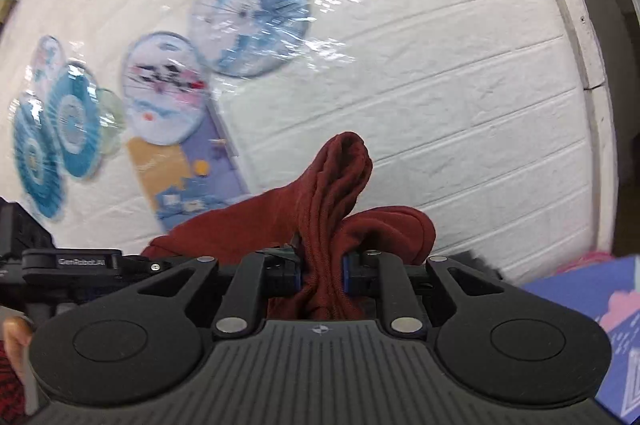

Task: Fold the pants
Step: 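Carry the folded pants with both grippers onto the grey clothes stack and release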

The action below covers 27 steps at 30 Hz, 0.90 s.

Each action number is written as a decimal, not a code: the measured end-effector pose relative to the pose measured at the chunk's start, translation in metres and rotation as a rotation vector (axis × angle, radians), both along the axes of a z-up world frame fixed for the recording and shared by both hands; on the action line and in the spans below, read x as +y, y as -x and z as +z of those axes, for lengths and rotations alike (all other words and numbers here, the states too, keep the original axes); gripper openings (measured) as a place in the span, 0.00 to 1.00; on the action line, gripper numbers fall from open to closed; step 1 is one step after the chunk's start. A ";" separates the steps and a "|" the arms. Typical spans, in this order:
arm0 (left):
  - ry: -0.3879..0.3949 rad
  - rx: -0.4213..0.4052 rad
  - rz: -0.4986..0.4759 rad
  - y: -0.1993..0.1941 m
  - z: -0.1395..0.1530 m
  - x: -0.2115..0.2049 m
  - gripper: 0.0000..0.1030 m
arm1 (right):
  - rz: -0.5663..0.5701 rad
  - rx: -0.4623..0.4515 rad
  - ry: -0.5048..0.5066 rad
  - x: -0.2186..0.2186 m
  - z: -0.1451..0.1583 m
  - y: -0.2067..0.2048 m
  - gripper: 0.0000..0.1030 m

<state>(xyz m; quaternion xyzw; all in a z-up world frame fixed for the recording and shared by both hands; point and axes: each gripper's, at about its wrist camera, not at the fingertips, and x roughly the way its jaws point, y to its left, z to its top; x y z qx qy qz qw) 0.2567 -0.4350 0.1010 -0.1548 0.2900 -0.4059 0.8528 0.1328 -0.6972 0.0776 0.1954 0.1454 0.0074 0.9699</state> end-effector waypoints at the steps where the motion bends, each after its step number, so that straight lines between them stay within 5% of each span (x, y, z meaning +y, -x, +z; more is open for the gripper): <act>1: -0.030 0.007 0.014 -0.009 -0.012 -0.009 0.01 | -0.019 0.014 0.002 -0.007 -0.012 -0.008 0.33; 3: -0.123 0.052 0.057 -0.025 -0.045 -0.020 0.37 | -0.081 0.086 0.002 -0.021 -0.043 -0.026 0.43; 5: -0.204 0.112 0.099 -0.037 -0.074 -0.020 0.41 | -0.178 0.206 0.019 -0.027 -0.073 -0.037 0.55; 6: -0.183 0.131 0.092 -0.040 -0.083 -0.013 0.43 | -0.219 0.231 0.031 -0.027 -0.084 -0.036 0.71; 8: -0.140 0.147 0.095 -0.040 -0.082 0.002 0.49 | -0.270 0.151 0.046 -0.024 -0.089 -0.020 0.96; 9: -0.133 0.137 0.104 -0.039 -0.076 0.007 0.58 | -0.290 0.108 0.064 -0.021 -0.086 -0.012 1.00; 13: -0.104 0.028 0.113 -0.027 -0.042 0.009 0.61 | -0.278 -0.018 0.126 -0.007 -0.060 0.005 0.92; 15: -0.098 -0.036 0.090 -0.014 -0.026 -0.002 0.63 | -0.226 -0.050 0.165 0.004 -0.048 0.002 0.68; 18: -0.139 -0.126 0.047 -0.001 -0.019 -0.030 0.61 | -0.153 -0.010 0.209 0.017 -0.046 -0.018 0.45; 23: -0.282 -0.245 0.049 -0.015 -0.041 -0.078 0.59 | -0.164 0.057 0.195 0.004 -0.067 -0.052 0.42; 27: -0.303 -0.162 0.056 -0.056 -0.070 -0.085 0.61 | -0.167 0.111 0.139 -0.018 -0.083 -0.079 0.38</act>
